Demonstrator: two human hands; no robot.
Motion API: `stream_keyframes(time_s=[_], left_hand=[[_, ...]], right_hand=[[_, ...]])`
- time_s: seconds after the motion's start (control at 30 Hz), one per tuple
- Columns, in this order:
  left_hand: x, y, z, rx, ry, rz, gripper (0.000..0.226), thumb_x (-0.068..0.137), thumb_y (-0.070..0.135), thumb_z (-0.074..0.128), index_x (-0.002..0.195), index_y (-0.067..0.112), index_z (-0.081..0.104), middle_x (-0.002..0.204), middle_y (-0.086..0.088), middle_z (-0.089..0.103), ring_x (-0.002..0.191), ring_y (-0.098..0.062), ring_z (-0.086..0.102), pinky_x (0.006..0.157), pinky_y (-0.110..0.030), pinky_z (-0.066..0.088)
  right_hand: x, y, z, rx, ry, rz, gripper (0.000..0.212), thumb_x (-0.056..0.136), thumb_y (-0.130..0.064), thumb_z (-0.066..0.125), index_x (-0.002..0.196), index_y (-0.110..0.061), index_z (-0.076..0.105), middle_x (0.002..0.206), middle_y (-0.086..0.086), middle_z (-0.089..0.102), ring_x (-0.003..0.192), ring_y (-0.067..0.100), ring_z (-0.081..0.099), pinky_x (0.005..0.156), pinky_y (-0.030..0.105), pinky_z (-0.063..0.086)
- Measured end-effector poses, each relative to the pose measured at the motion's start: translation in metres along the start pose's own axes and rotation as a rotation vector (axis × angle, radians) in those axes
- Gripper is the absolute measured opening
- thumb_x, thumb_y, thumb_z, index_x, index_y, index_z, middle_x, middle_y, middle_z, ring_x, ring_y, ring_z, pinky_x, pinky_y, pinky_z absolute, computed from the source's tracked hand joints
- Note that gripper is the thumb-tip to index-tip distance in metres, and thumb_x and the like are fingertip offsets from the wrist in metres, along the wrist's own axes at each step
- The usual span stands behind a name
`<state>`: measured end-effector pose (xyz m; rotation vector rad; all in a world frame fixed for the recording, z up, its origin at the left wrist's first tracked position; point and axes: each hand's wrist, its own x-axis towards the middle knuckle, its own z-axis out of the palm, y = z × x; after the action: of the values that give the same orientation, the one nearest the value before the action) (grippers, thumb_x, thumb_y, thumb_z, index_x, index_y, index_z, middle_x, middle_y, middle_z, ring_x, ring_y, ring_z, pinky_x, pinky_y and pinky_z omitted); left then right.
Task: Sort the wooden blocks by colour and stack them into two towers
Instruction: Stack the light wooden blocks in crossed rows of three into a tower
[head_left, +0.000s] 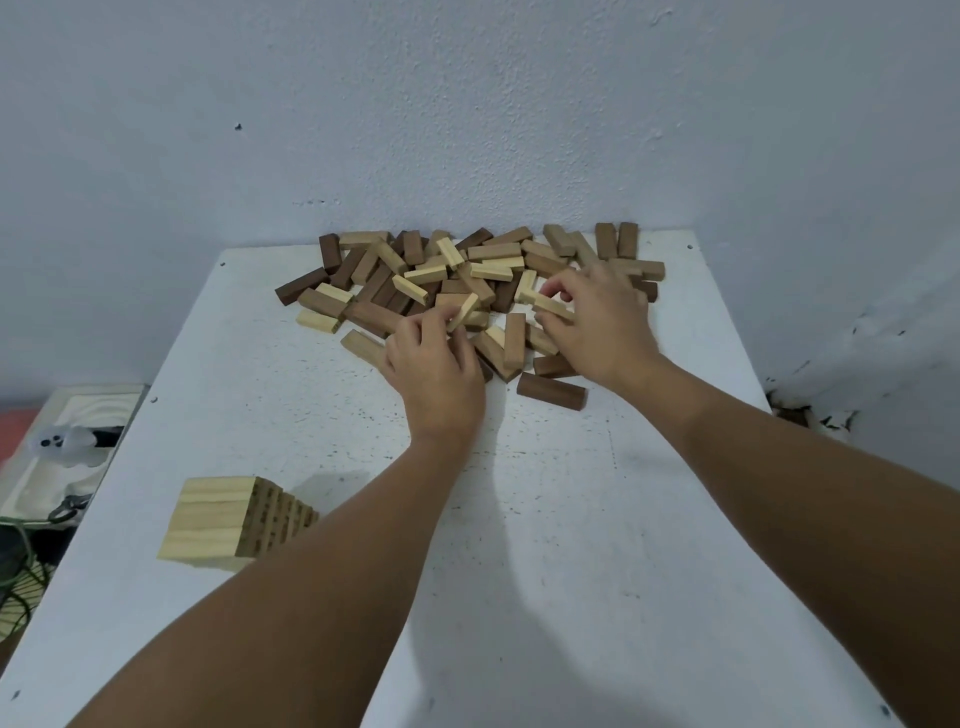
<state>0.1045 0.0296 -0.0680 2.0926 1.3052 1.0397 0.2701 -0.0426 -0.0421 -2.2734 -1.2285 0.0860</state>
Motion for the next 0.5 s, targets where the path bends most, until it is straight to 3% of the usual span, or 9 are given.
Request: stream_keyframes(time_s=[0.07, 0.2, 0.3, 0.5], left_hand=[[-0.003, 0.002, -0.004, -0.035, 0.021, -0.018, 0.02, 0.101, 0.019, 0.058, 0.119, 0.024, 0.065, 0.112, 0.009, 0.05, 0.114, -0.018, 0.048, 0.11, -0.046, 0.033], [-0.022, 0.008, -0.016, -0.12, 0.011, -0.074, 0.015, 0.101, 0.024, 0.058, 0.114, 0.027, 0.064, 0.109, 0.007, 0.056, 0.114, -0.015, 0.049, 0.112, -0.047, 0.03], [-0.046, 0.017, -0.028, -0.145, -0.028, -0.087, 0.012, 0.1, 0.027, 0.06, 0.111, 0.03, 0.064, 0.106, 0.01, 0.059, 0.108, -0.014, 0.052, 0.111, -0.049, 0.032], [-0.089, 0.017, -0.067, -0.155, -0.156, -0.011, 0.015, 0.103, 0.041, 0.057, 0.116, 0.036, 0.062, 0.095, 0.015, 0.064, 0.094, -0.004, 0.059, 0.107, -0.04, 0.031]], right_hand=[[-0.014, -0.002, -0.002, 0.041, 0.051, 0.005, 0.017, 0.095, -0.041, 0.067, 0.112, -0.037, 0.066, 0.125, -0.005, 0.055, 0.12, 0.022, 0.048, 0.1, 0.041, 0.033], [-0.046, -0.005, -0.004, 0.145, 0.147, -0.003, 0.016, 0.095, -0.044, 0.067, 0.11, -0.039, 0.065, 0.102, -0.017, 0.06, 0.104, 0.011, 0.051, 0.093, 0.035, 0.03], [-0.074, -0.011, -0.004, 0.194, 0.195, -0.005, 0.017, 0.092, -0.044, 0.07, 0.108, -0.039, 0.066, 0.099, -0.018, 0.061, 0.102, 0.008, 0.055, 0.094, 0.038, 0.033], [-0.142, -0.023, -0.007, 0.266, 0.118, 0.062, 0.026, 0.092, -0.056, 0.067, 0.111, -0.038, 0.067, 0.096, -0.02, 0.068, 0.091, 0.01, 0.059, 0.094, 0.046, 0.047]])
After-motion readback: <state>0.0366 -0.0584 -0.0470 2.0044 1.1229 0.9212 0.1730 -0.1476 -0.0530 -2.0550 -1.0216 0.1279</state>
